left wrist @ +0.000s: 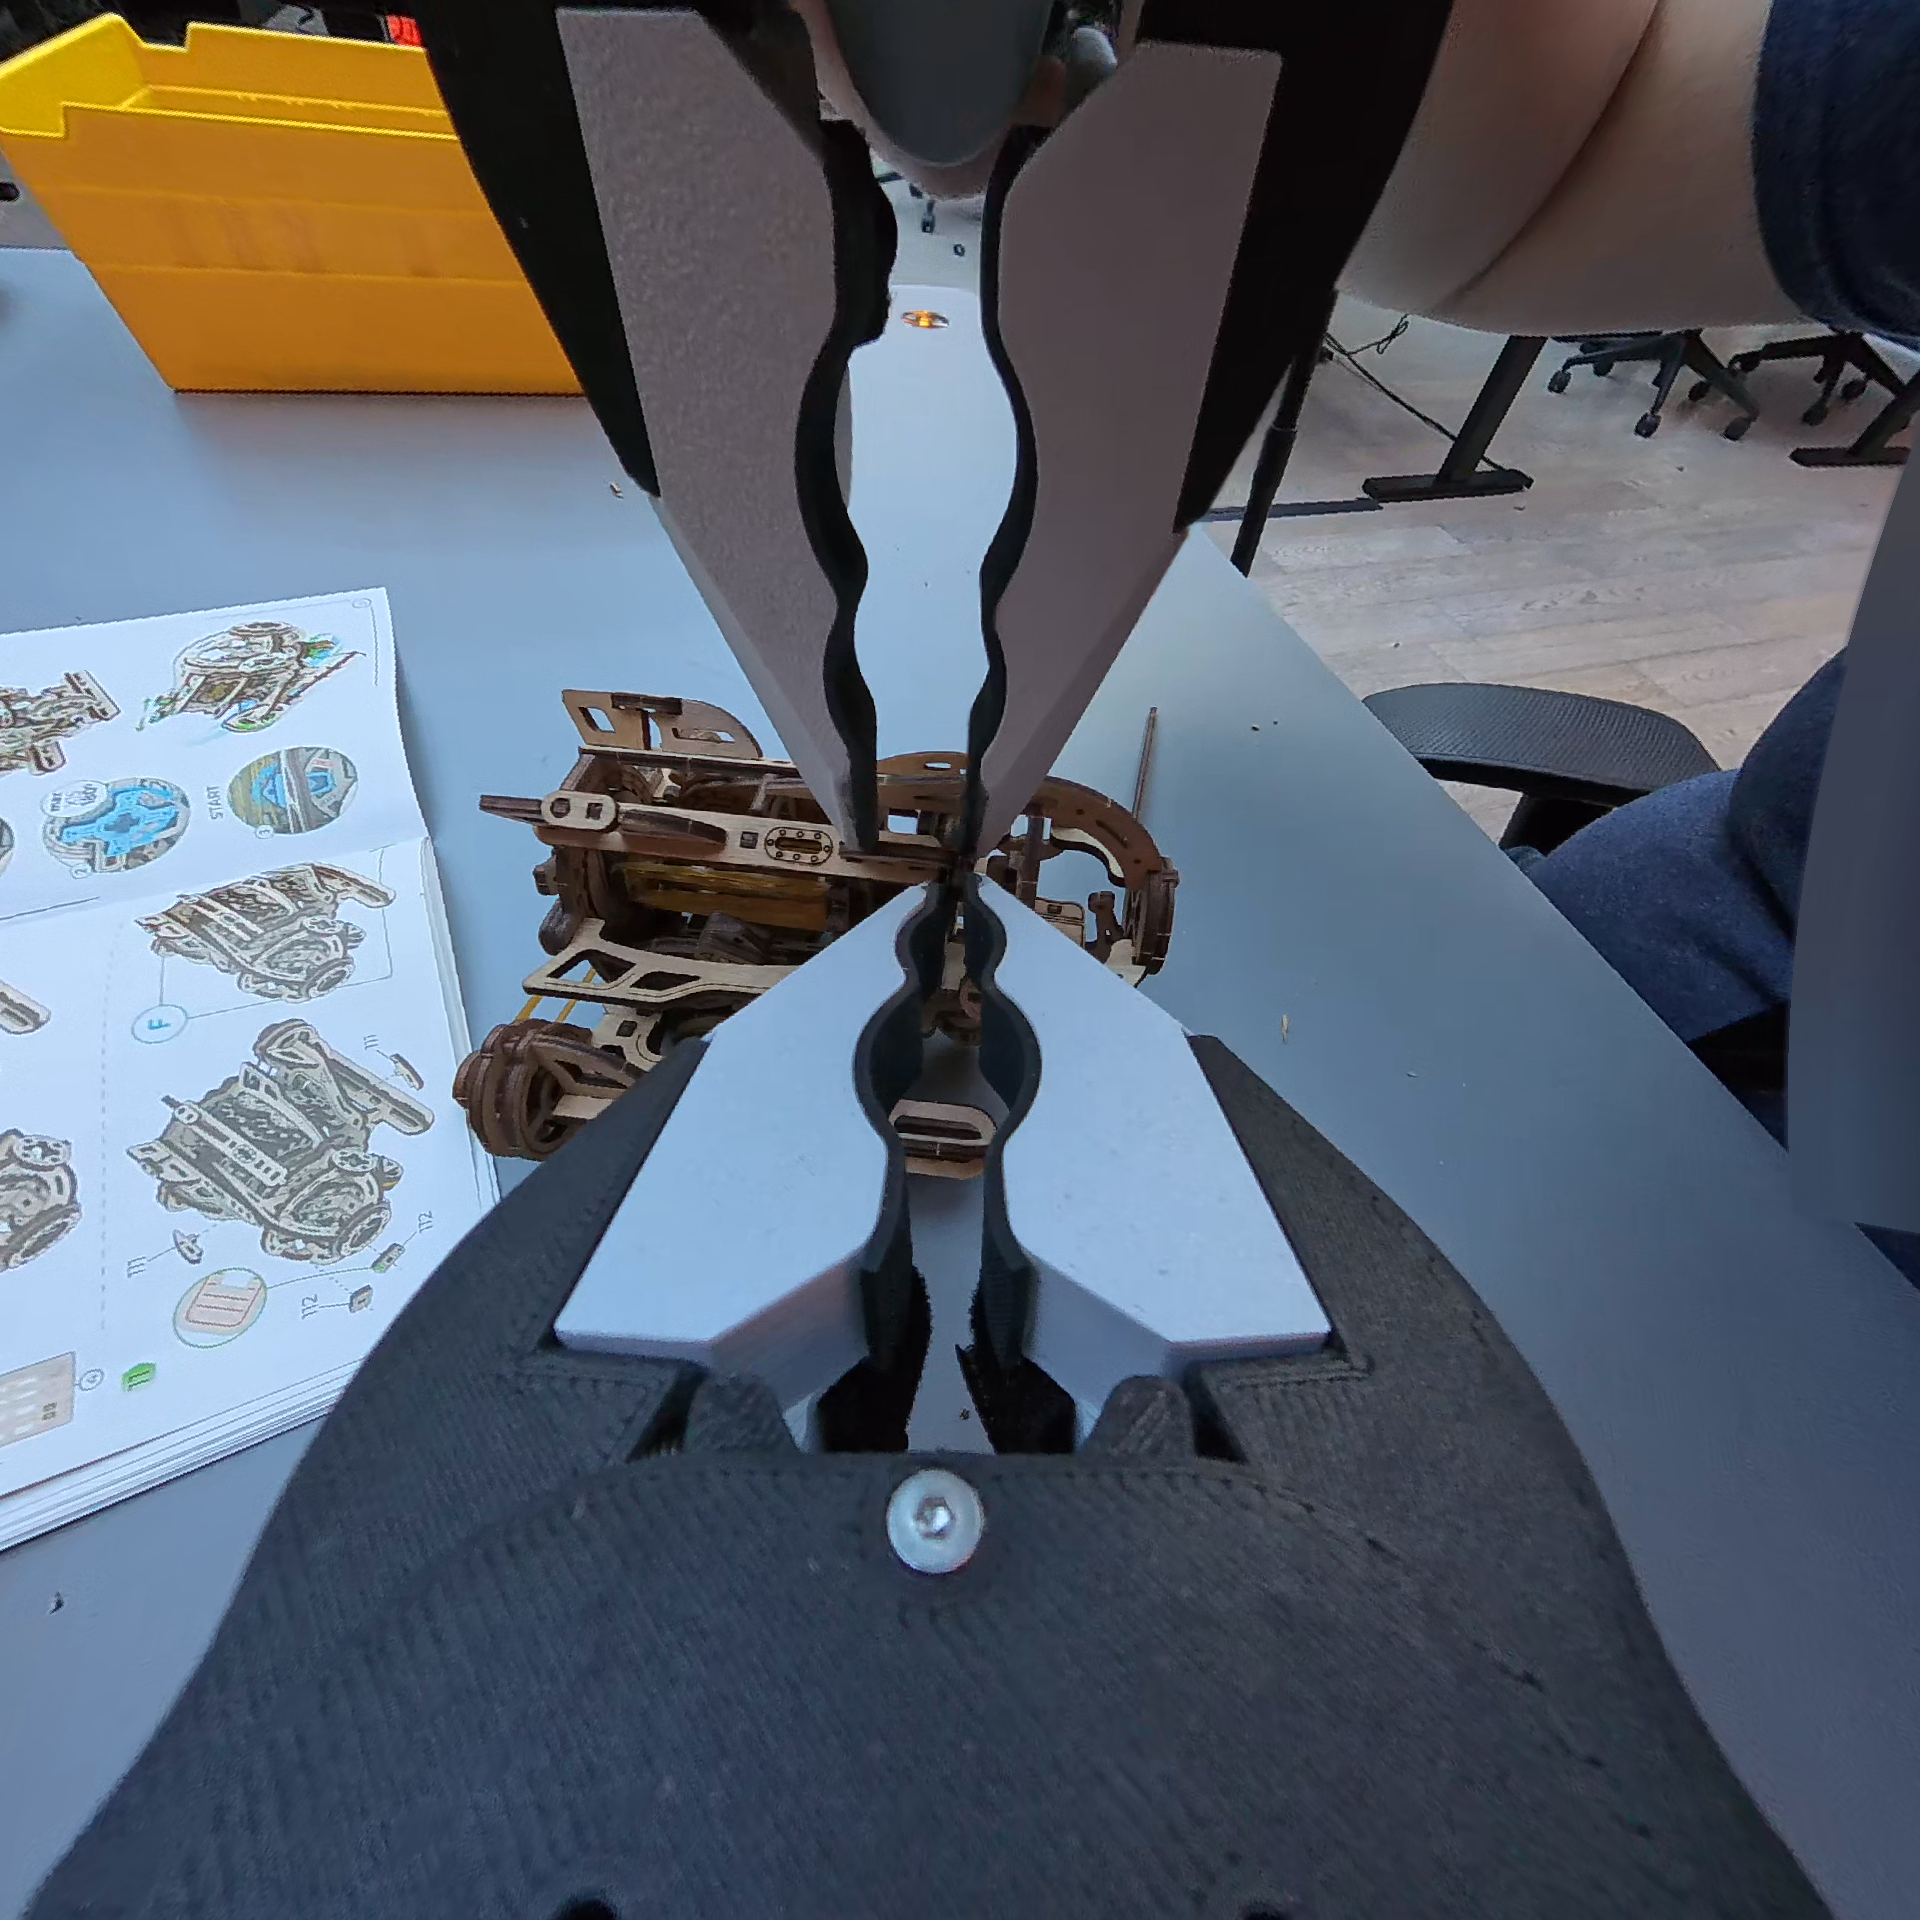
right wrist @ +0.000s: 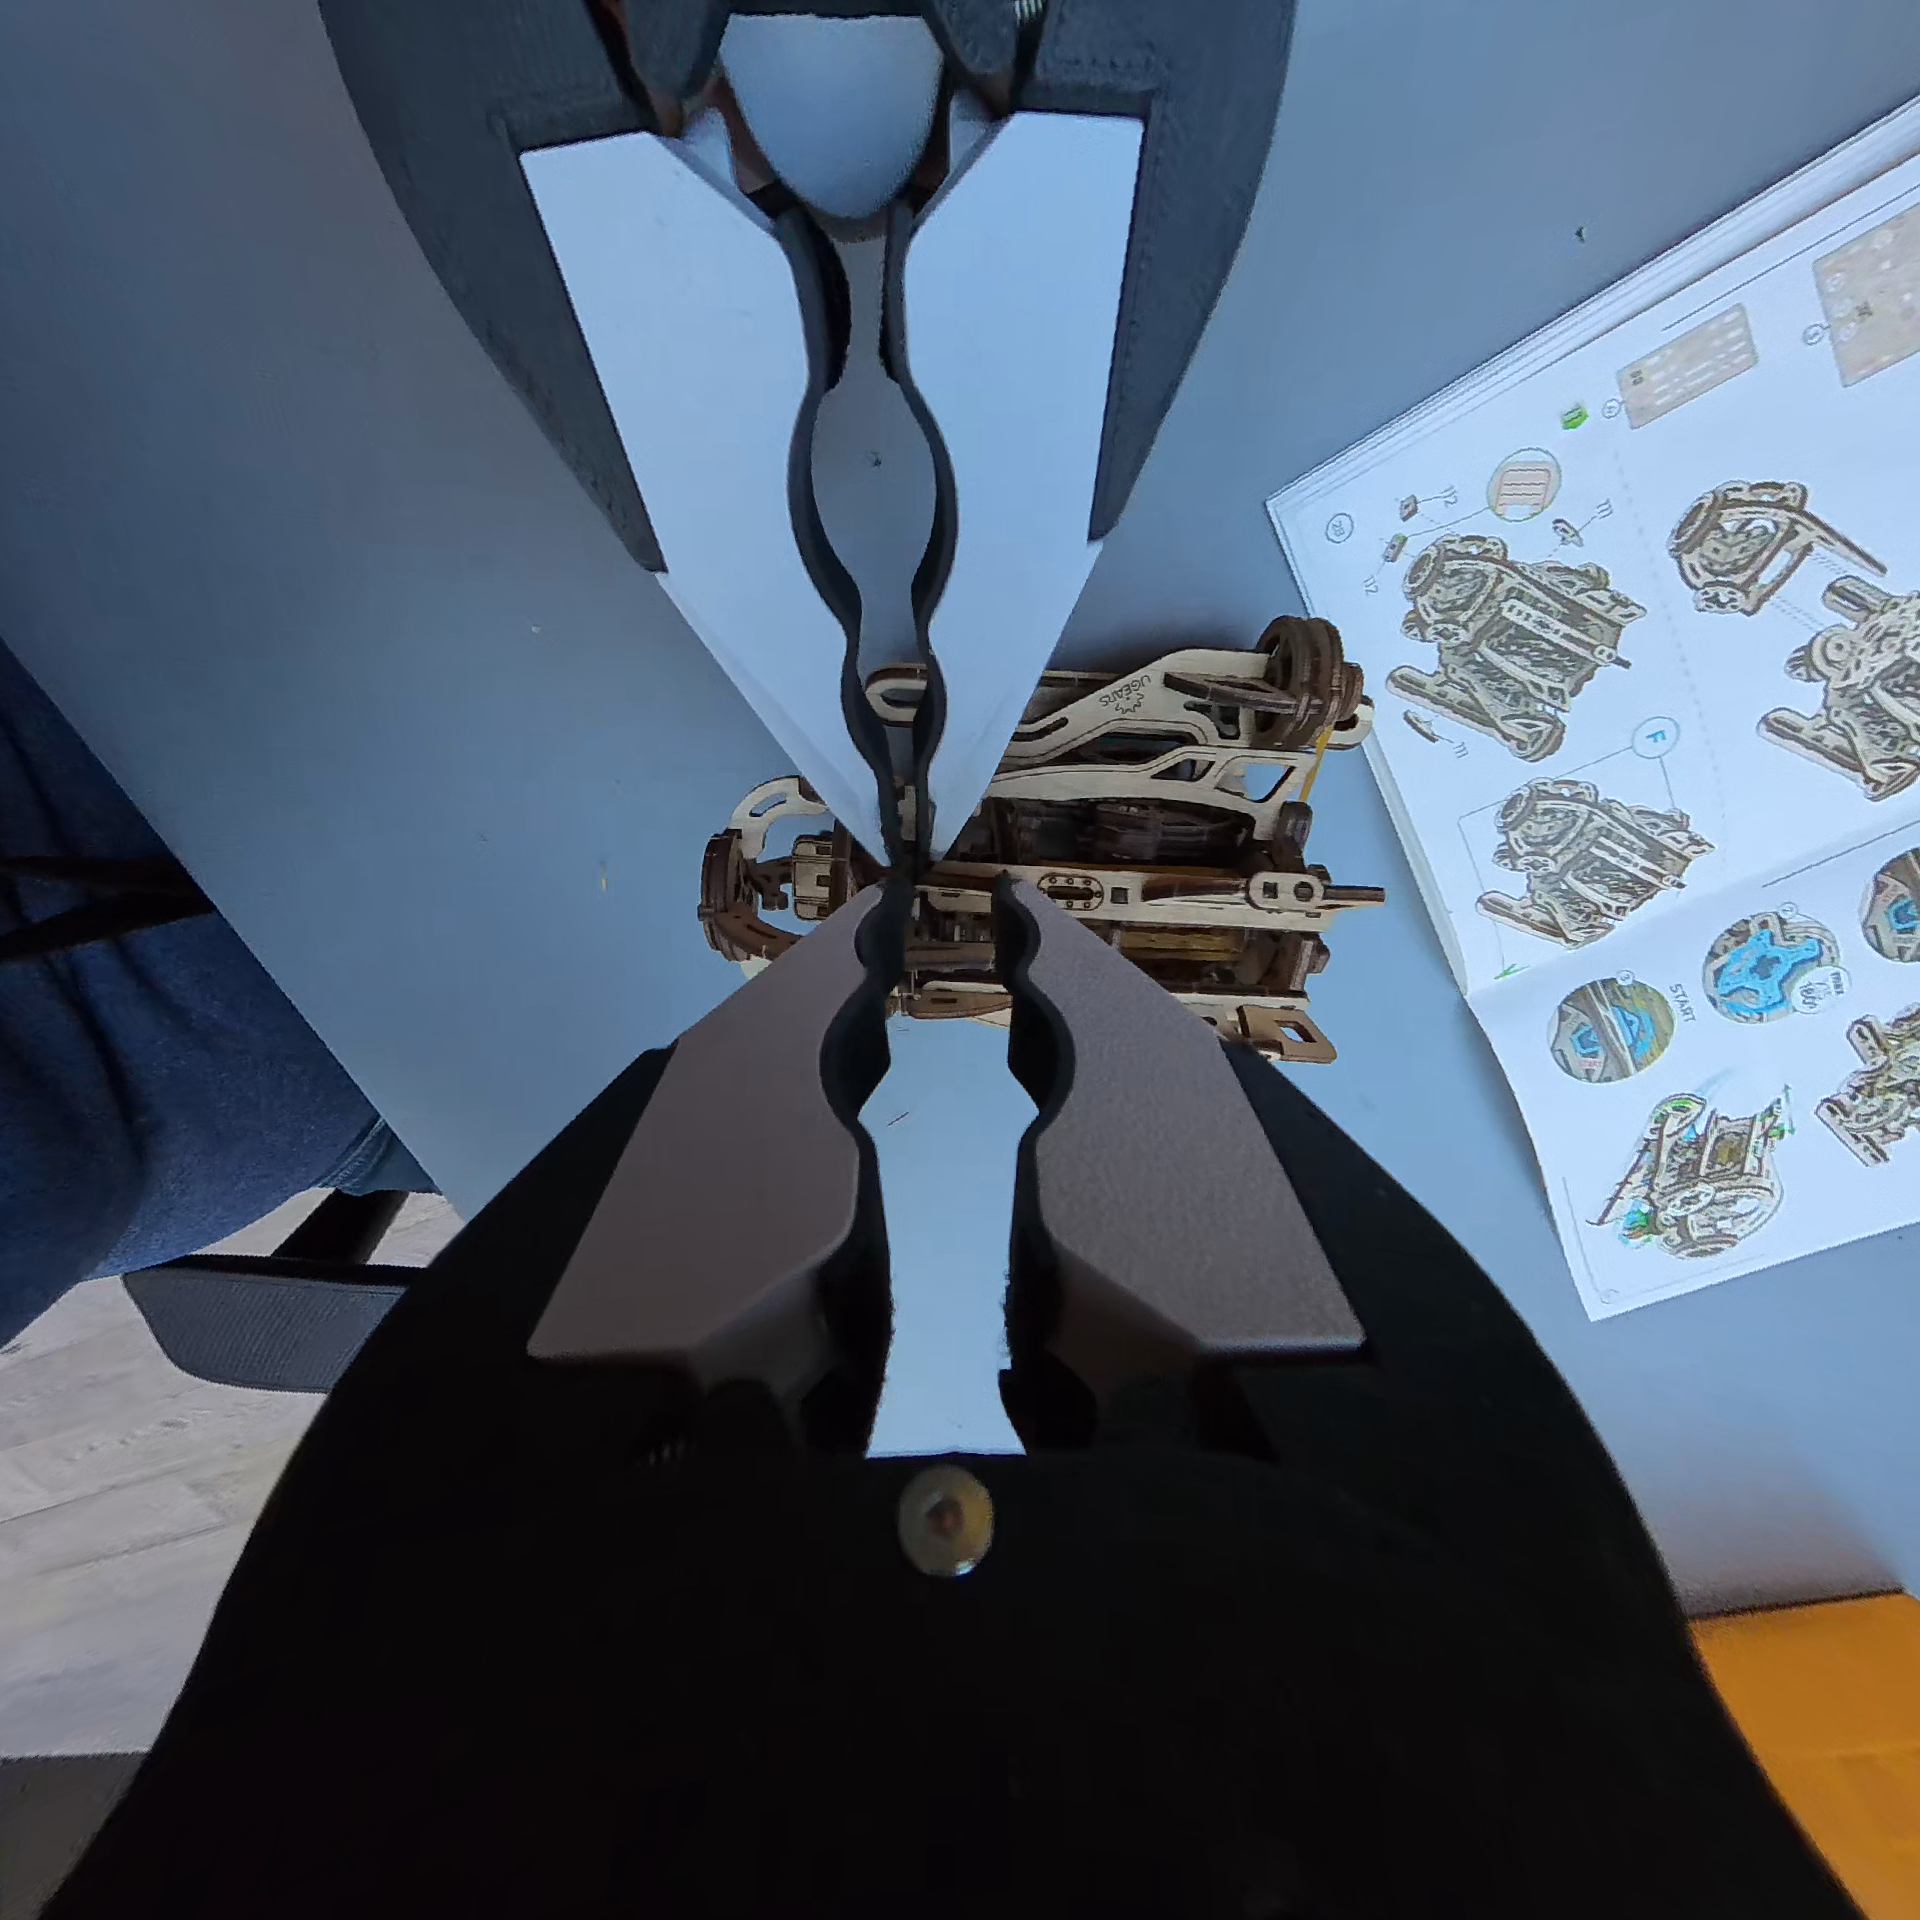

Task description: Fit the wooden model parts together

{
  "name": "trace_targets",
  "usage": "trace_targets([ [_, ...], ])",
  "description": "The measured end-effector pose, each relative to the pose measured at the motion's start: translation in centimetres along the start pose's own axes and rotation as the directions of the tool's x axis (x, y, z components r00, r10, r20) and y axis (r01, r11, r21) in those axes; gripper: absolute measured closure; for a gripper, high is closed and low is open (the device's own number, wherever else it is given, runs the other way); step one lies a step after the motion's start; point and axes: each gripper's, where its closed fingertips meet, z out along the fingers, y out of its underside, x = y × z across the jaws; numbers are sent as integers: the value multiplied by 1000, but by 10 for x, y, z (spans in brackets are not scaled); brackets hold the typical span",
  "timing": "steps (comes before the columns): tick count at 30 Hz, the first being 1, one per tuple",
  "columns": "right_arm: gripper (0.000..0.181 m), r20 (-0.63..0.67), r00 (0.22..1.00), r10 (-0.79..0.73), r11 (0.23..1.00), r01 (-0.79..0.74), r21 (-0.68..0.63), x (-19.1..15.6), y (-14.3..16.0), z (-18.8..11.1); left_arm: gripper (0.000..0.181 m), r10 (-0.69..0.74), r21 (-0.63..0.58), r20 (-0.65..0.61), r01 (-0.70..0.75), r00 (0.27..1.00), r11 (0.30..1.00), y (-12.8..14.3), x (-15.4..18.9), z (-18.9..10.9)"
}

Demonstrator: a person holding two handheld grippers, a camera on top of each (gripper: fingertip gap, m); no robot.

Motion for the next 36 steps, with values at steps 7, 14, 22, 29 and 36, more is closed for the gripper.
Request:
trace_targets([
  [7,162,33,999,11,1000,-11,20,3,-1,0,181,-20,10,1,20,1000,1000,0,-2,-1],
  [14,161,21,999,-33,999,33,16,2,0,-1,181,-55,16,-9,55,998,998,0,-2,0],
  [22,153,-7,997,-71,997,71,-25,3,0,1,181,-93,19,-15,93,996,995,-1,-3,-1],
  [29,148,-97,983,-153,987,149,-53,7,-3,-2,181,-117,23,-25,117,993,993,-1,-3,0],
  [36,159,-46,994,-101,995,102,18,3,-5,-10,181,-120,25,-22,121,993,992,-1,-3,0],
])
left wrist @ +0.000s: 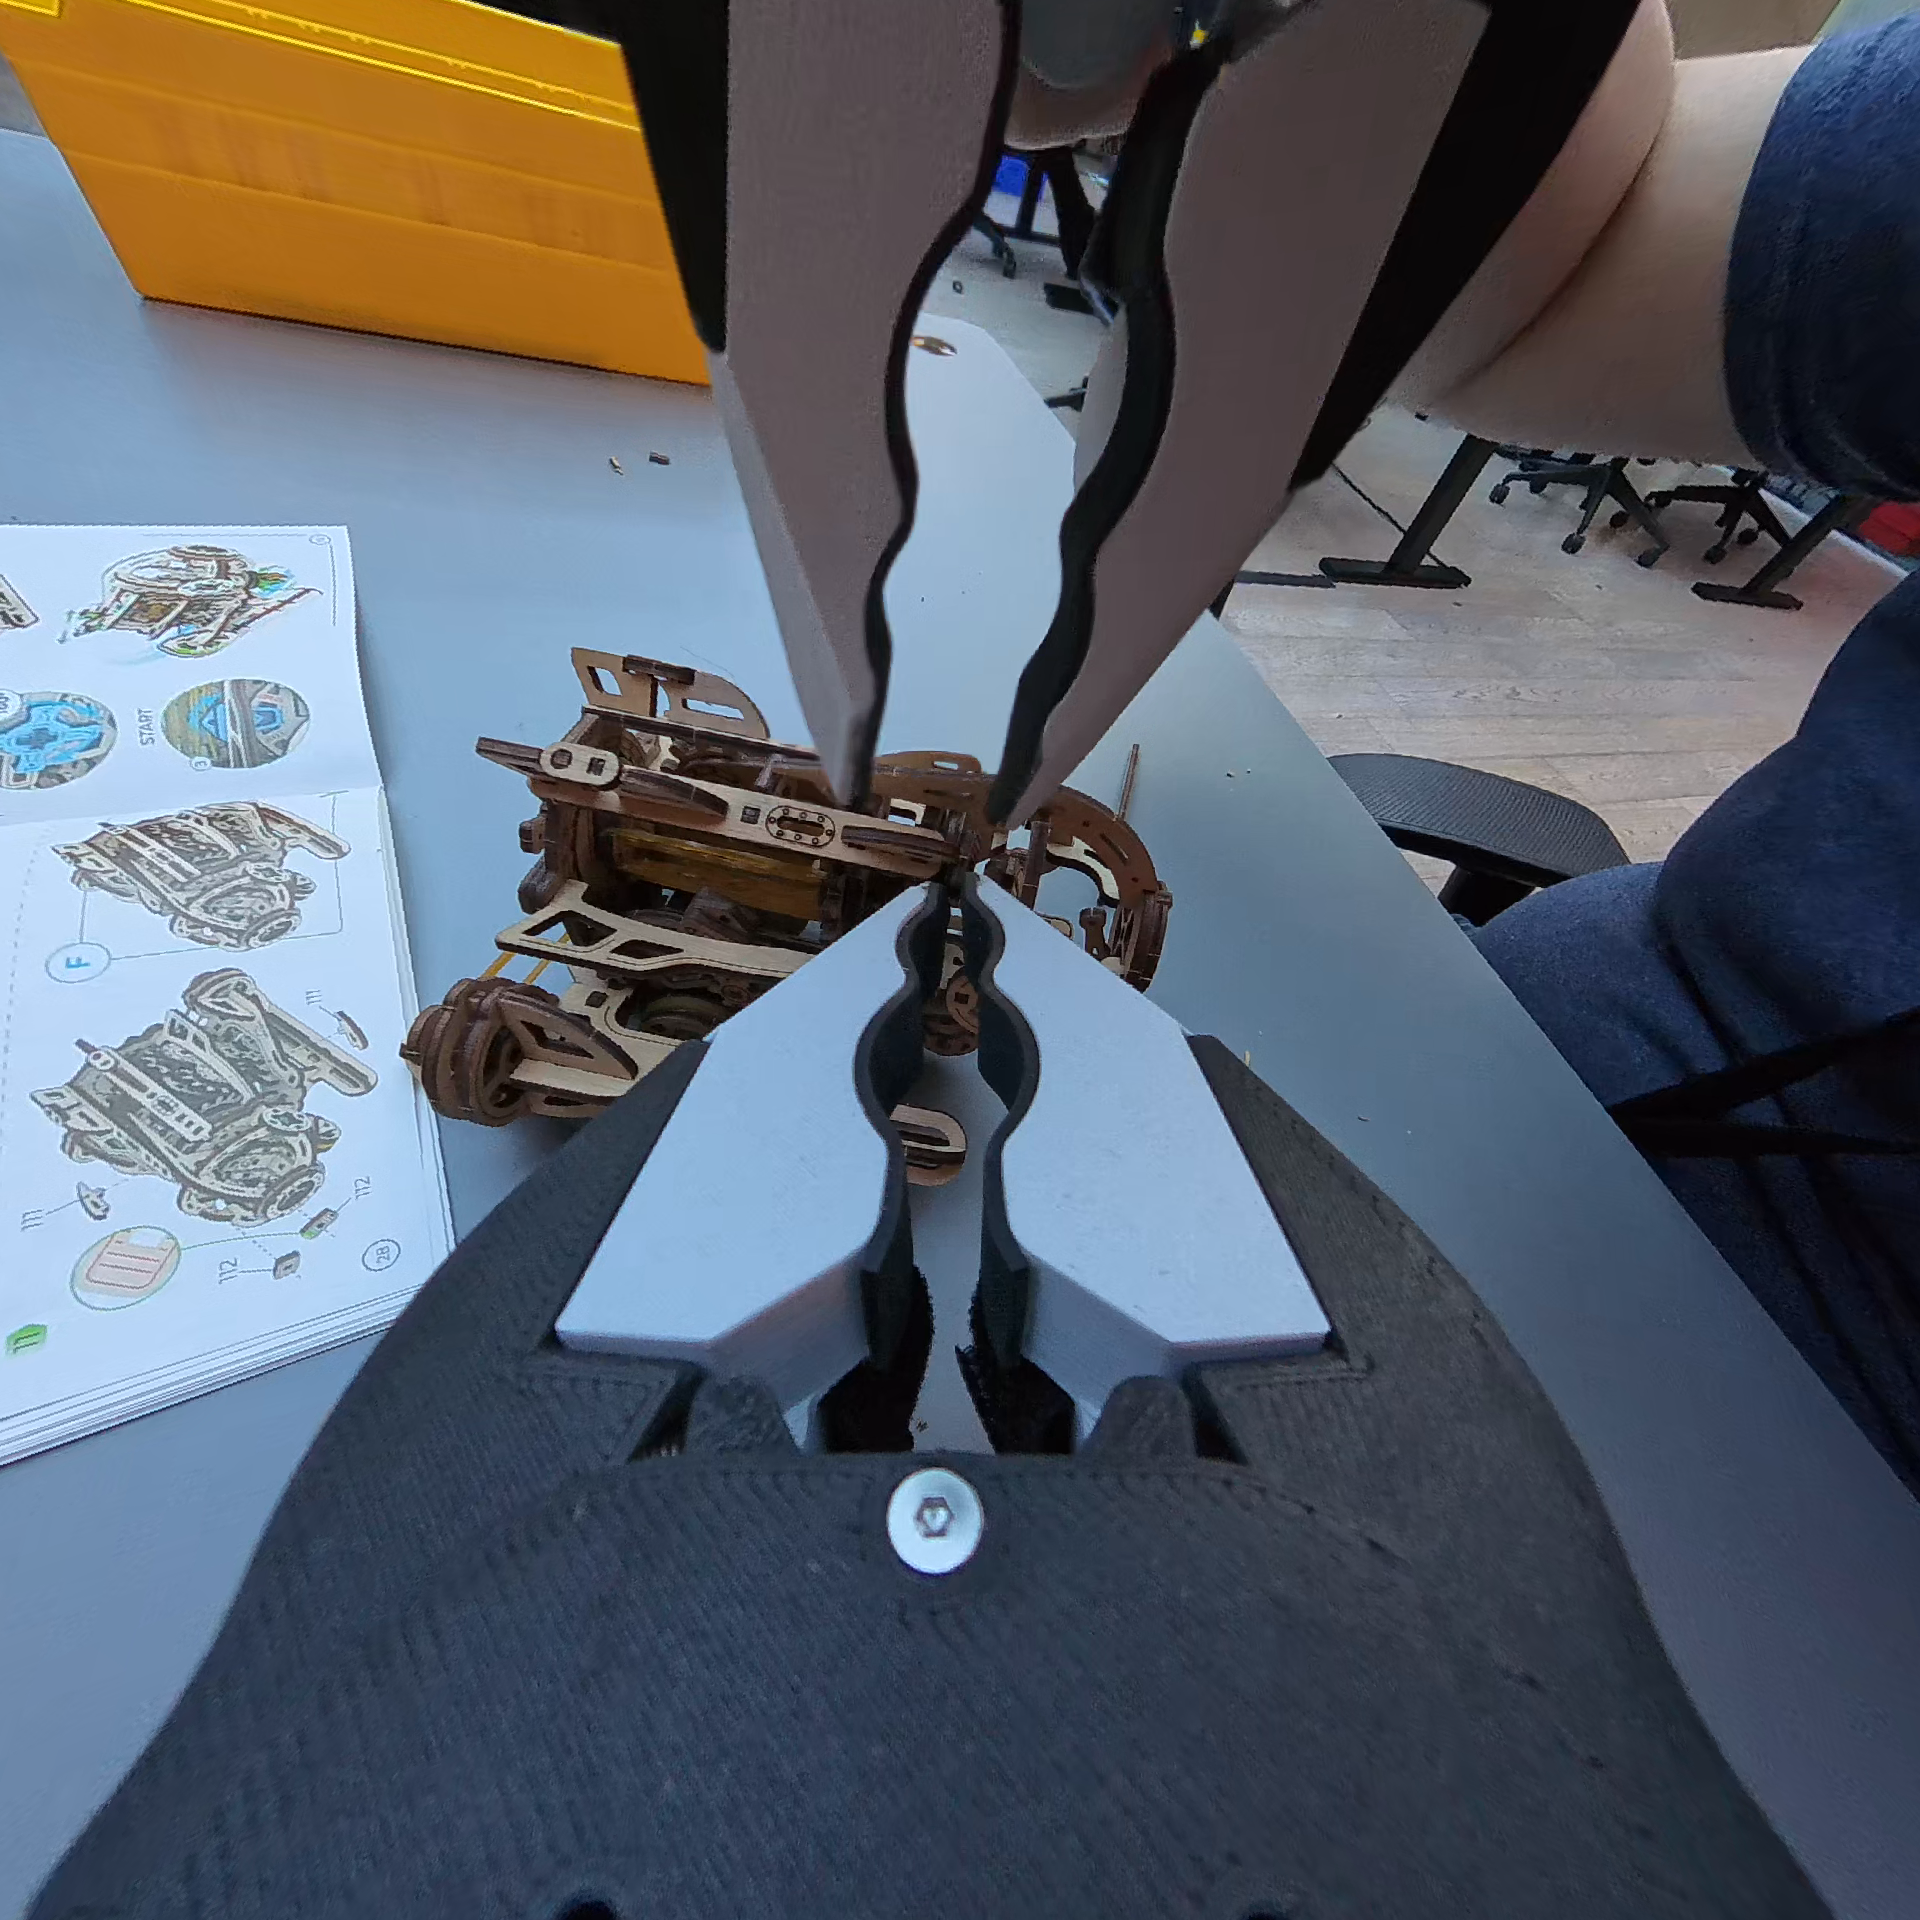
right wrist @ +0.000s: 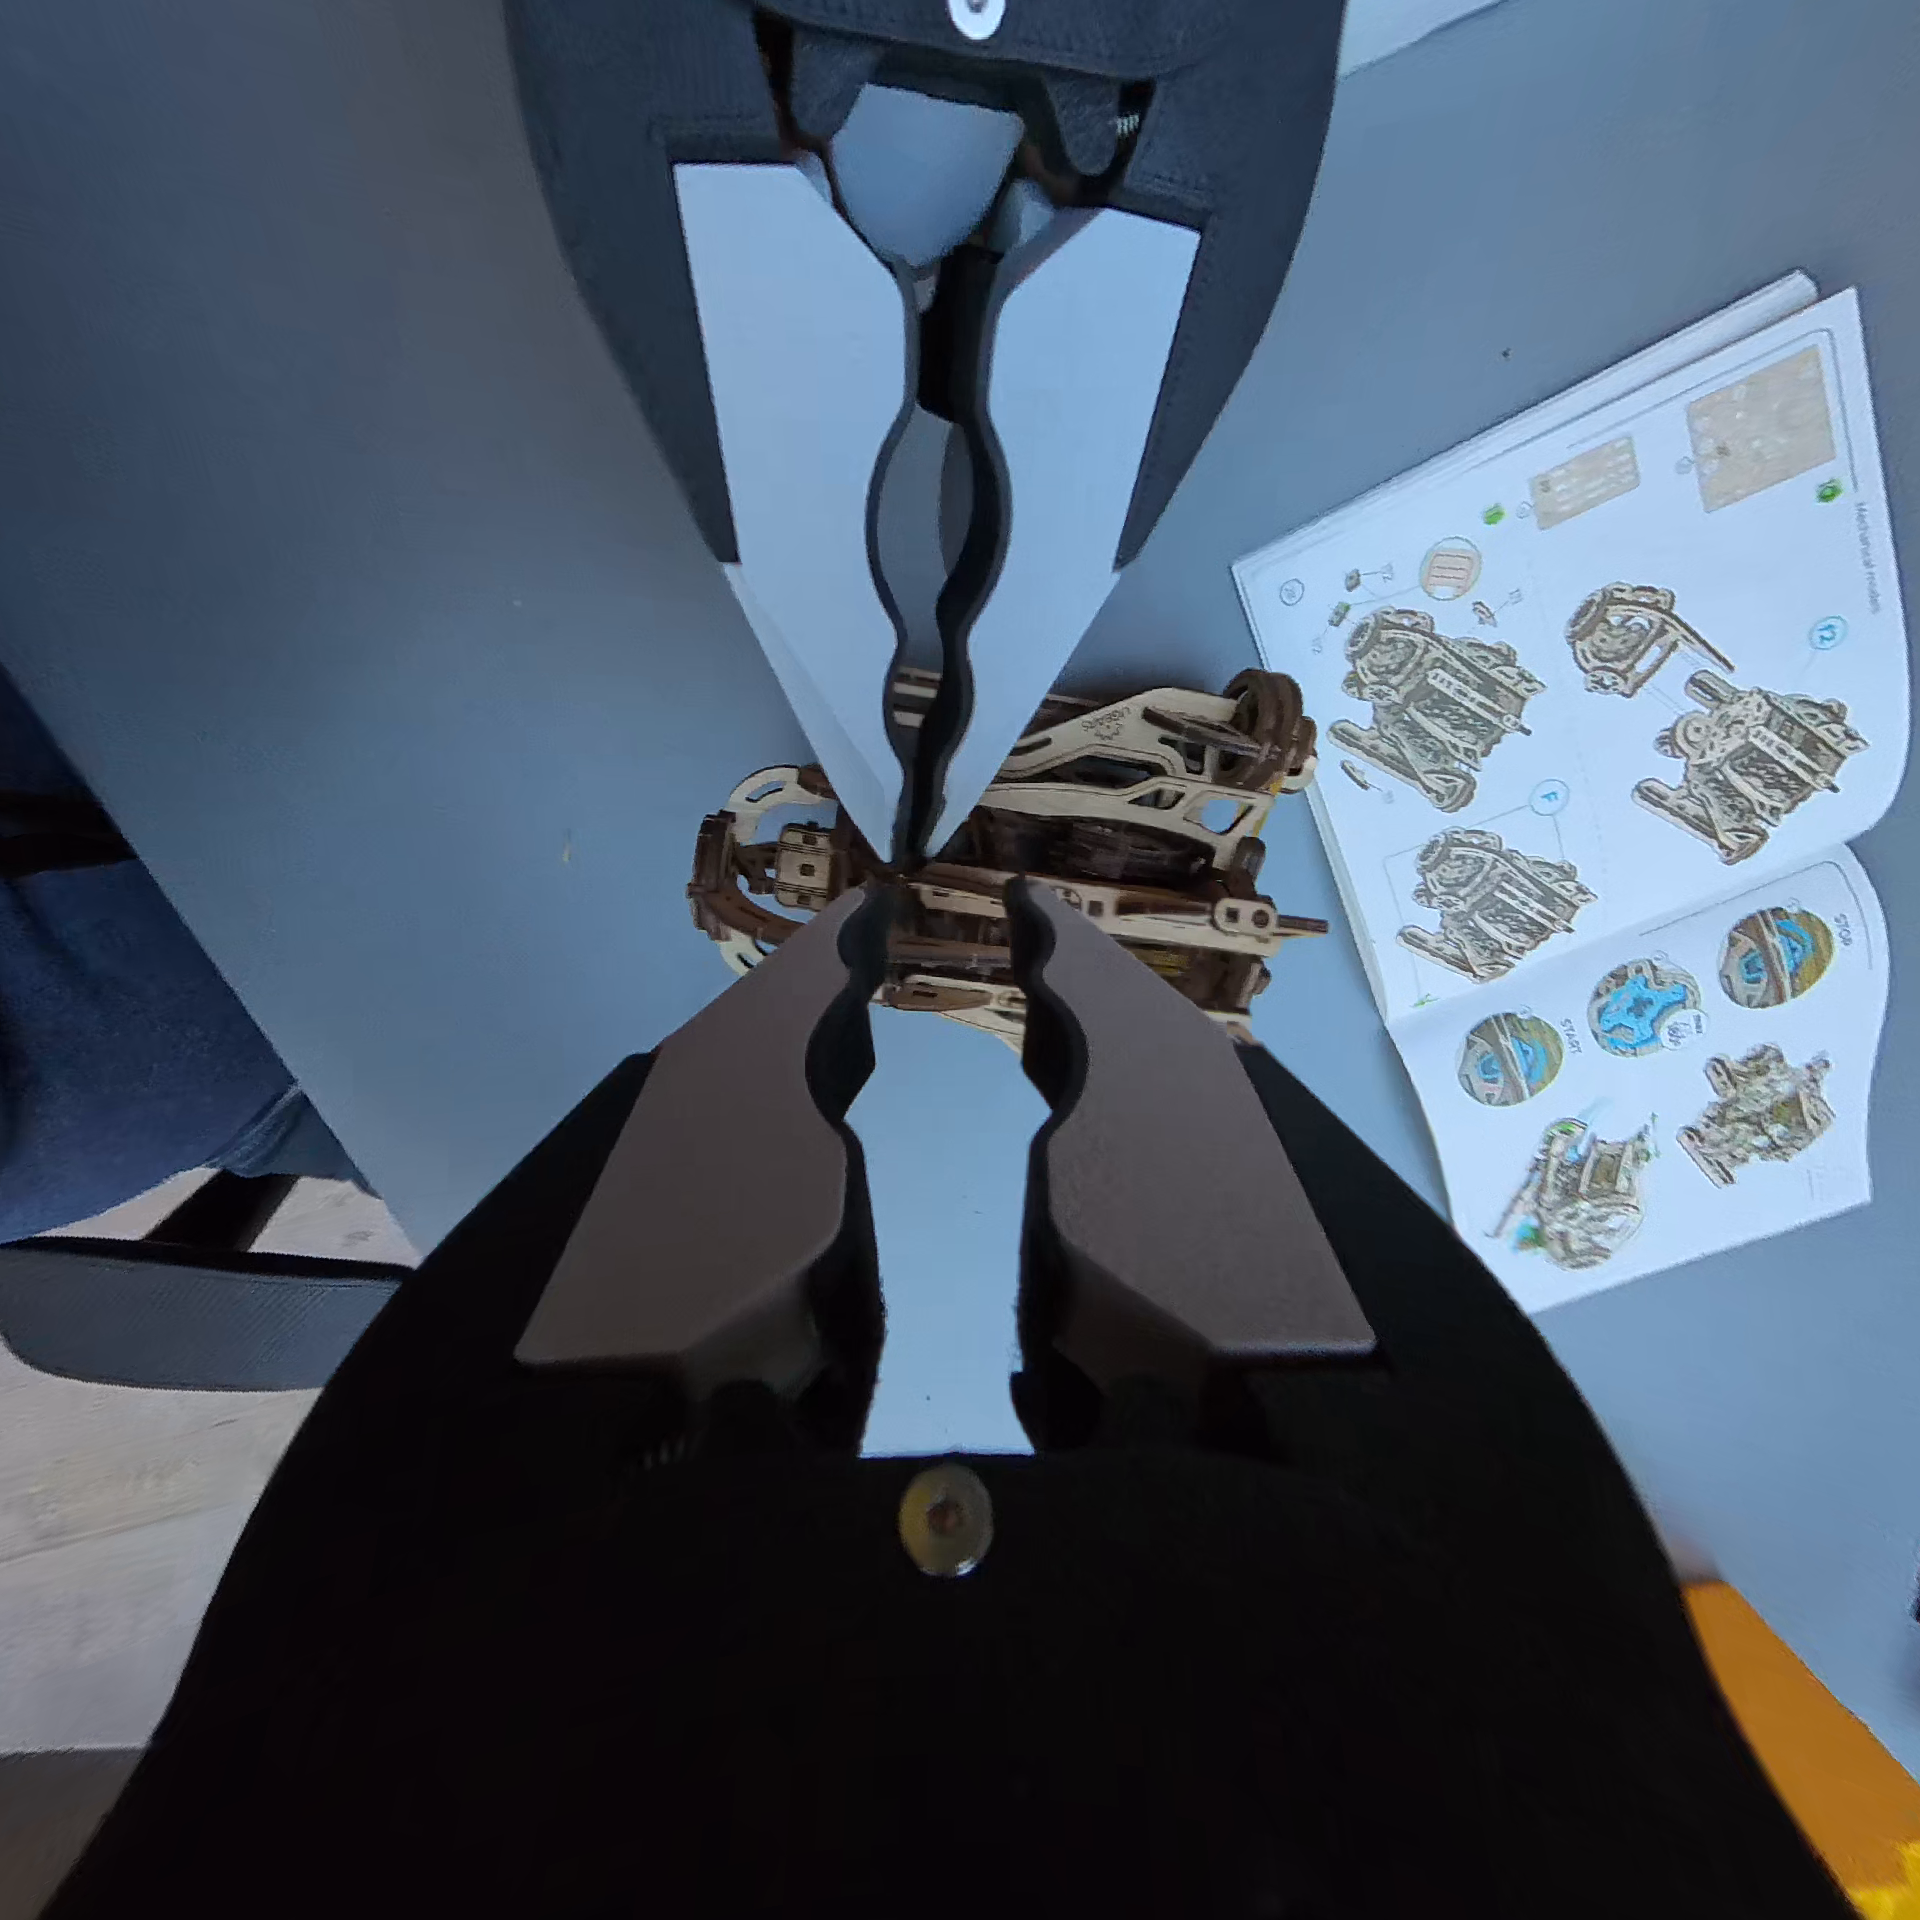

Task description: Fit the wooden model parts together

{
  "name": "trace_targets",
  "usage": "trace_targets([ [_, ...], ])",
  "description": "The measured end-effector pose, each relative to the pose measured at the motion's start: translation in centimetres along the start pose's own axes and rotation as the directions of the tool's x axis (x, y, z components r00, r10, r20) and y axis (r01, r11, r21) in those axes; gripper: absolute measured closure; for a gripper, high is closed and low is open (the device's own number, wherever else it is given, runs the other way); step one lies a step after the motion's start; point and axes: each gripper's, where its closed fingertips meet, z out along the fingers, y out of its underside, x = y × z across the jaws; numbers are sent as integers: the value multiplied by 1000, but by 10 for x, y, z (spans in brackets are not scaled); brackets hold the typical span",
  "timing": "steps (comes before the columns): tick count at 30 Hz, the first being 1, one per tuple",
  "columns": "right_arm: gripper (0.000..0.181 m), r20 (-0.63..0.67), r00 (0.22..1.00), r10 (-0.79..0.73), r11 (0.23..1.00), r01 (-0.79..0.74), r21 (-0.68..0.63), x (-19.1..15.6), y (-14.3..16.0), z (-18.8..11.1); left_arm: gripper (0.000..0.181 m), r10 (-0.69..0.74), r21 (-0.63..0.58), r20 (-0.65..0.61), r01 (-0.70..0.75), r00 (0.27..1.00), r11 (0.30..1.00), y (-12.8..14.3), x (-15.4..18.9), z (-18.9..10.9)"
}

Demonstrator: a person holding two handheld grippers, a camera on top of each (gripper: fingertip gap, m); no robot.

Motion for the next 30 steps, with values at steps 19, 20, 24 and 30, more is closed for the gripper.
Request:
trace_targets([
  [19,152,-20,1000,24,998,-25,-61,3,6,12,181,-3,0,8,3,1000,1000,0,-1,-1],
  [20,153,-19,999,30,998,-31,-59,4,7,12,181,-4,0,10,4,1000,1000,0,-2,-1],
  [24,155,11,997,70,997,-70,-41,4,7,12,181,-9,2,11,9,1000,1000,0,-2,0],
  [30,156,17,999,39,999,-38,-33,3,7,12,181,-21,9,4,21,1000,1000,-1,-2,0],
])
